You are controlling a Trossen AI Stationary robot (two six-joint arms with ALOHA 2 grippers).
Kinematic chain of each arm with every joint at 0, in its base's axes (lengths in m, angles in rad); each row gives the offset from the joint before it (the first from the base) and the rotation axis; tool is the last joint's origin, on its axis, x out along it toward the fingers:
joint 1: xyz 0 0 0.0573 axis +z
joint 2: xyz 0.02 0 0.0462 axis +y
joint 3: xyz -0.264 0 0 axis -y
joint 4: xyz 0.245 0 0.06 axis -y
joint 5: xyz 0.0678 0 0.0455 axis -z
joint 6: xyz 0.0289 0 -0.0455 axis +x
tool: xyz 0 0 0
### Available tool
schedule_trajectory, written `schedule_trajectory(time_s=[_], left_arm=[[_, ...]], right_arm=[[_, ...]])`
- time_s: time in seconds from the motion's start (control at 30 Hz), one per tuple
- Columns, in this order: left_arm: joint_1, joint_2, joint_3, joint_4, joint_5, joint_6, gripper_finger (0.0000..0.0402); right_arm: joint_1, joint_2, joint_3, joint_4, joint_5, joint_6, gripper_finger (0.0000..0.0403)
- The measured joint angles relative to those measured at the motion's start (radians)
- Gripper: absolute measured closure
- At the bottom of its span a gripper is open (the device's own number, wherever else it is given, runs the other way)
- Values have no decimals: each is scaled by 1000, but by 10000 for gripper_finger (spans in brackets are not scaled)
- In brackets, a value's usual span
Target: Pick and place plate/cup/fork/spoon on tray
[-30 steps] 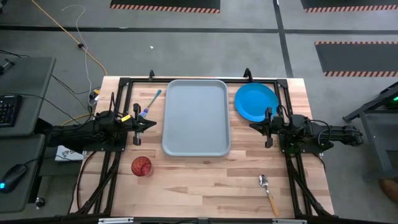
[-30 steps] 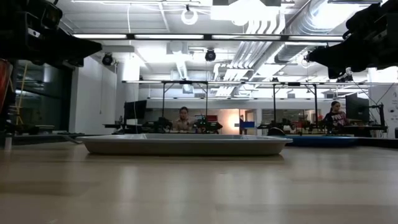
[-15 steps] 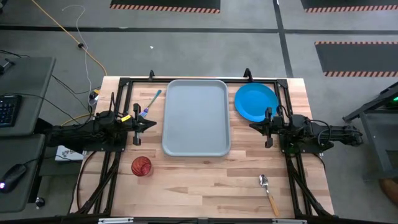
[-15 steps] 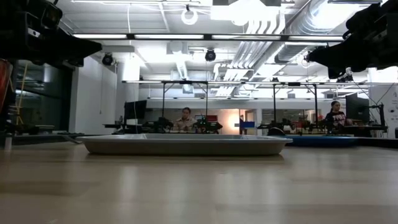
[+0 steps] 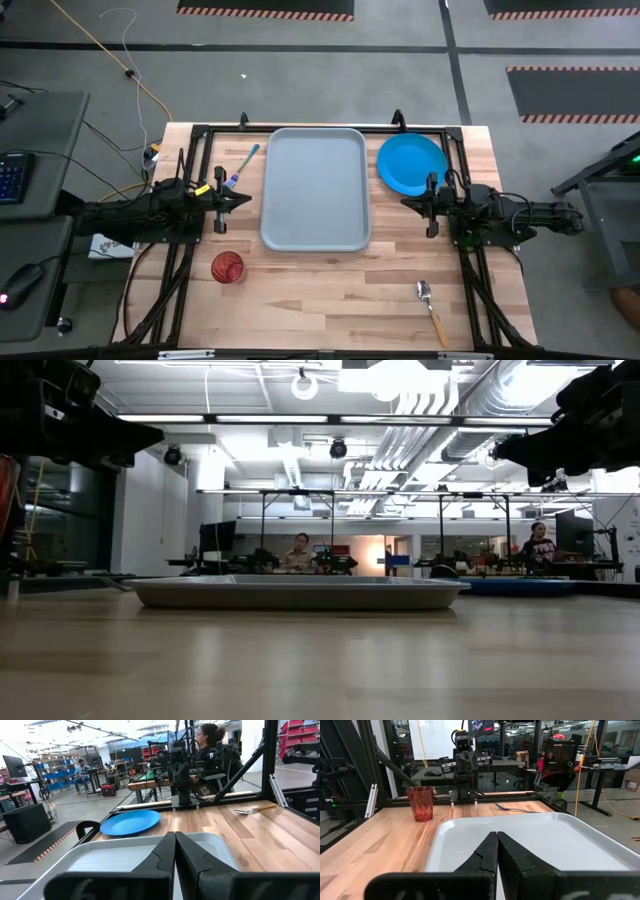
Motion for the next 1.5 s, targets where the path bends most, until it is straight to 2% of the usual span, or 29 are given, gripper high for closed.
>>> schedule_trajectory(time_s=[0.63, 0.77, 0.9, 1.0, 1.13, 1.2, 1.3, 1.4, 1.5], left_arm=[[0, 0, 0, 16, 0, 0, 401], [0, 2, 1, 107, 2, -9, 401], [-3, 3, 1, 192, 27, -96, 401], [-3, 4, 1, 198, 27, -132, 401], [-3, 4, 1, 200, 24, -101, 401], [-3, 4, 1, 197, -20, -80, 401], [0, 61, 1, 208, -226, -135, 390], [10, 169, 22, 175, -336, -162, 355], [46, 321, 102, 148, -417, -184, 306]], right_arm=[[0, 0, 0, 0, 0, 0, 402], [0, 0, 0, 0, 0, 0, 402], [0, 0, 0, 0, 0, 0, 402], [0, 0, 0, 0, 0, 0, 402], [0, 0, 0, 0, 0, 0, 402], [0, 0, 0, 0, 0, 0, 402], [0, 0, 0, 0, 0, 0, 402], [0, 0, 0, 0, 0, 0, 402], [0, 0, 0, 0, 0, 0, 402]])
